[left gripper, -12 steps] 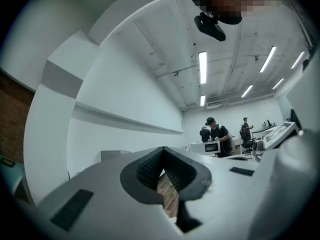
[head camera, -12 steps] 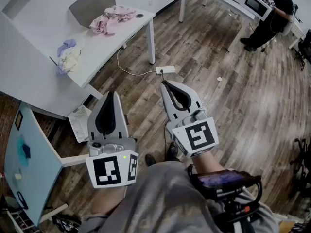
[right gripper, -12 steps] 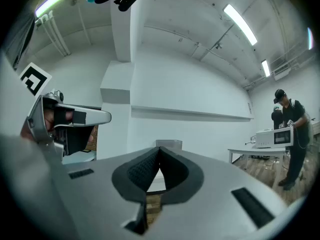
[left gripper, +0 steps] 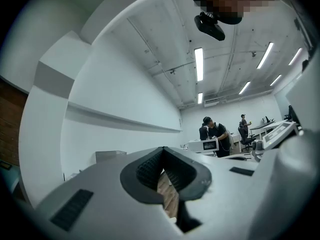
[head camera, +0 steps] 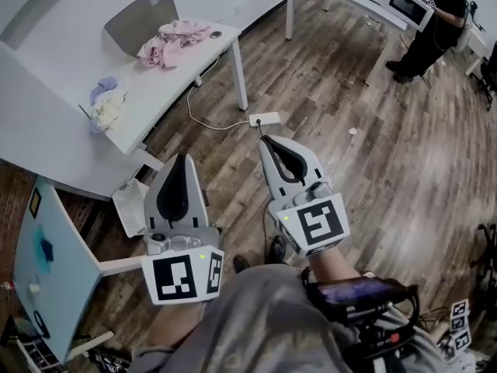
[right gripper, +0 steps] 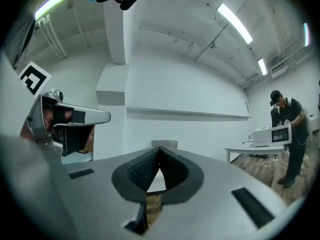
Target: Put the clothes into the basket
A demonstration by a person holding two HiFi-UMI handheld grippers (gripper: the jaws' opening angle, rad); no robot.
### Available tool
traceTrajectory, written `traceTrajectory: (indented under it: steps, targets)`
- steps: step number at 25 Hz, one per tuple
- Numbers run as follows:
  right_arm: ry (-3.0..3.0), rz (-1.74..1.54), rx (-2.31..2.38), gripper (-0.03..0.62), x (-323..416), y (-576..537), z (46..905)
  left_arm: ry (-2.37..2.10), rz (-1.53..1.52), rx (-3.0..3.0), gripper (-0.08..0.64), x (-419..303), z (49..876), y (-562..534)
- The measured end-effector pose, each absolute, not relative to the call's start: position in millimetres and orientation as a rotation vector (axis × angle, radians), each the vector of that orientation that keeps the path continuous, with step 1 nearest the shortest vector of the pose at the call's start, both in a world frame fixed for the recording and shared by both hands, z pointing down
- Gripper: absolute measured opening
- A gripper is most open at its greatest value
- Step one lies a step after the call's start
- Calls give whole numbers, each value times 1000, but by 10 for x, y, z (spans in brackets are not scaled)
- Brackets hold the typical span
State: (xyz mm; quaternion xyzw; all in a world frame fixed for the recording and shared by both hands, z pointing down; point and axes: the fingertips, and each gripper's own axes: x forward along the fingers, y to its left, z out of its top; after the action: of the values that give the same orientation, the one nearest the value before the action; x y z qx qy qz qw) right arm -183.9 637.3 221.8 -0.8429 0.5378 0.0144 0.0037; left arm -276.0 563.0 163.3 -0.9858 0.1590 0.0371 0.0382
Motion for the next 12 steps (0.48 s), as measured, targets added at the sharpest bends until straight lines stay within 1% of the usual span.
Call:
traceTrajectory:
  steps: [5, 12]
  targets:
    - [1673, 8, -2562, 9, -1589, 6493, 2229, 494, 95, -3003, 9, -2555, 1634, 5752]
    - [1673, -27, -2571, 9, -1348, 6511, 2361, 505, 51, -3001, 9, -2349, 1731, 5734]
